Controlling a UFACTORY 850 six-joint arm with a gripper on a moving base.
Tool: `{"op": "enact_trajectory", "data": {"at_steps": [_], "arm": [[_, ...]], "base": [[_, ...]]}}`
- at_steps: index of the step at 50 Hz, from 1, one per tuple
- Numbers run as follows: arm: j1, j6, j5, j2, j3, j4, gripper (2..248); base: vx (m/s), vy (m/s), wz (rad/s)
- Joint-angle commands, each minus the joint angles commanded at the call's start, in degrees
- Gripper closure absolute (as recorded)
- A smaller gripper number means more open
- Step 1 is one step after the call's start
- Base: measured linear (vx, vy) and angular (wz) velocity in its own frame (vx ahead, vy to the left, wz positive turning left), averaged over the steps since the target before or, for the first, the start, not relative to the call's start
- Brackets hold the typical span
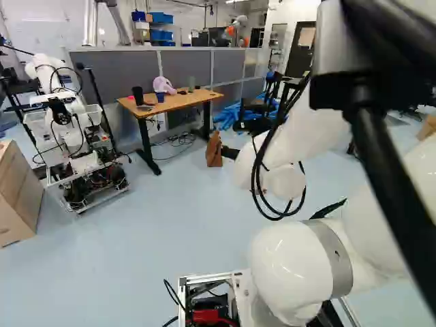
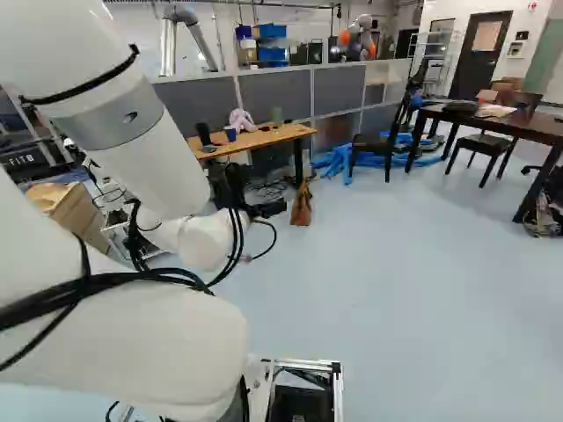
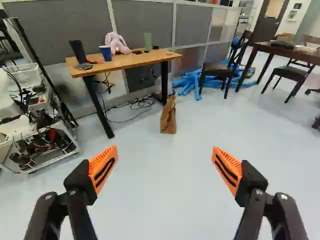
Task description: Pick up the bag on the ground and place it on the table
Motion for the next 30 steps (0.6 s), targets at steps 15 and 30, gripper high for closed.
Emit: {"op": "enact_trajectory", "data": {"at_steps": [15, 30], "arm": [[0.0, 0.0, 0.0, 0.0, 0.0, 0.0, 3], [0.0, 0.0, 0.0, 0.0, 0.0, 0.0, 3]], "base": [[0.001, 0.000, 0.000], [0.038, 0.000, 0.001]]}}
